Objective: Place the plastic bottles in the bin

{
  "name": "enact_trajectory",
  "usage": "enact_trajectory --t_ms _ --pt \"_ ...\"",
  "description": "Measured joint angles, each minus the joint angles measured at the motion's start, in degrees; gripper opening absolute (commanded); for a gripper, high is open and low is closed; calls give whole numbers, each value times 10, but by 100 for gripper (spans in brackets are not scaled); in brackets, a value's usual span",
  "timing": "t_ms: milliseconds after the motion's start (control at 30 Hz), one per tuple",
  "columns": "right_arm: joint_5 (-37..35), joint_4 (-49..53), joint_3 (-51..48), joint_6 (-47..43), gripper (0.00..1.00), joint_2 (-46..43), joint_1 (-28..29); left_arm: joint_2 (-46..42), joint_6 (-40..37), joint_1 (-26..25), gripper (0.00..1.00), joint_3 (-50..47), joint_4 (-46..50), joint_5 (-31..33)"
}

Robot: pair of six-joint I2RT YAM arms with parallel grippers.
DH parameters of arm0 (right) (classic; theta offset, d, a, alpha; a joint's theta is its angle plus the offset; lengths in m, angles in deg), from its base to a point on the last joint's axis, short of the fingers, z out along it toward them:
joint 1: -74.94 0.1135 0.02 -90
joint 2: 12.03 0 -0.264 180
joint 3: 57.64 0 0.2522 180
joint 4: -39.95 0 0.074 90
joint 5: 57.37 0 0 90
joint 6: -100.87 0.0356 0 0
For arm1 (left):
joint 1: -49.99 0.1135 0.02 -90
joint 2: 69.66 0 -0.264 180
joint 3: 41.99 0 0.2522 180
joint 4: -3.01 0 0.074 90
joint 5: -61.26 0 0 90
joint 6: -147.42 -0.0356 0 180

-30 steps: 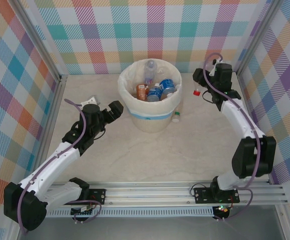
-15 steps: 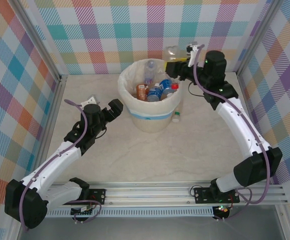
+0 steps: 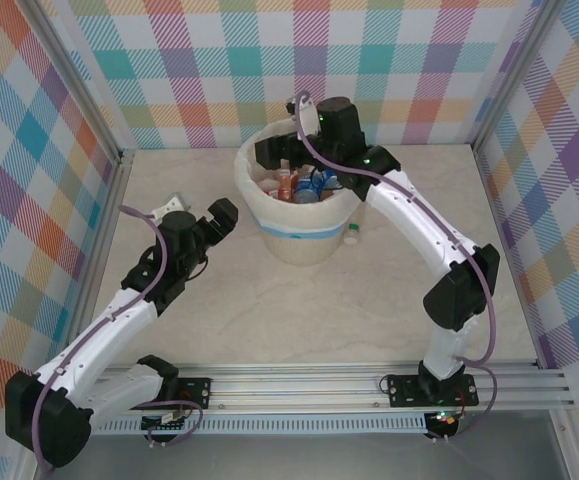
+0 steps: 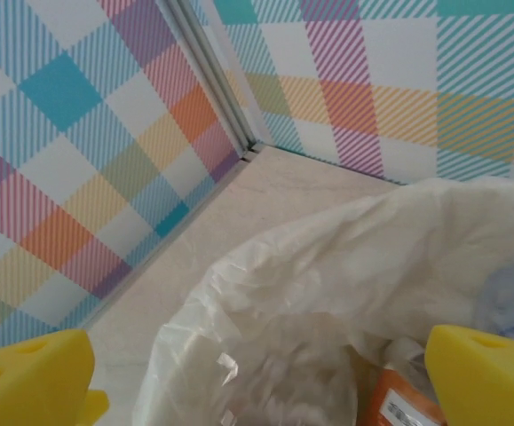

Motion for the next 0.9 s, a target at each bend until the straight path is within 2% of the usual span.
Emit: enact_trajectory --t_ms 200,333,533,633,733,900 --pt "-67 -14 -127 -26 100 -143 -15 1 -1 0 100 -13 -5 -6" --pt "-112 -31 -201 -32 100 -251 -37 25 -8 0 100 -13 -30 -44" --pt "-157 -47 -347 6 100 -353 -141 59 -16 0 100 -13 -52 -93" --pt "-172 -37 -420 32 100 -355 -190 60 -15 0 100 -13 -52 -96" --pt "-169 -22 -474 52 100 -334 -213 60 -13 0 100 -13 -53 -93" --pt "-102 -20 -505 79 99 -249 -249 59 -7 0 100 -13 -53 -90"
